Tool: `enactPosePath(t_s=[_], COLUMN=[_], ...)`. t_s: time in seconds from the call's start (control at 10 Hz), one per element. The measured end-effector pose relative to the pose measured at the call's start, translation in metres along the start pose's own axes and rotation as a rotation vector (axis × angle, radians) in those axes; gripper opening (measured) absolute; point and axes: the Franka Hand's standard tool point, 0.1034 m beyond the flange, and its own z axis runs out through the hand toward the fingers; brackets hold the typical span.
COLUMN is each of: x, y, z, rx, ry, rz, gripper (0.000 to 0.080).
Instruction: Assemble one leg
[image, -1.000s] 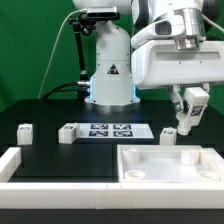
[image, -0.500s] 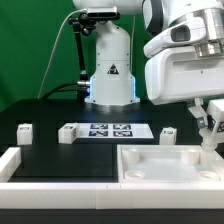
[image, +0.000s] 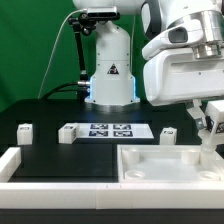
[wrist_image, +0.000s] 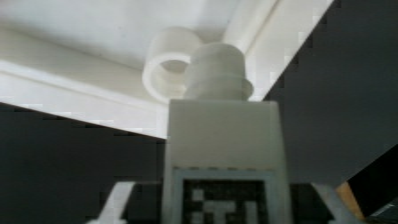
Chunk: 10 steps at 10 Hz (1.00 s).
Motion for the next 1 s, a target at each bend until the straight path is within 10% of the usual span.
enactPosePath(t_s=[1.0], x=[0.001], y=[0.012], z=[0.028], rx=[-0.025], ry=[0.082], rz=[-0.017], gripper=[0.0287])
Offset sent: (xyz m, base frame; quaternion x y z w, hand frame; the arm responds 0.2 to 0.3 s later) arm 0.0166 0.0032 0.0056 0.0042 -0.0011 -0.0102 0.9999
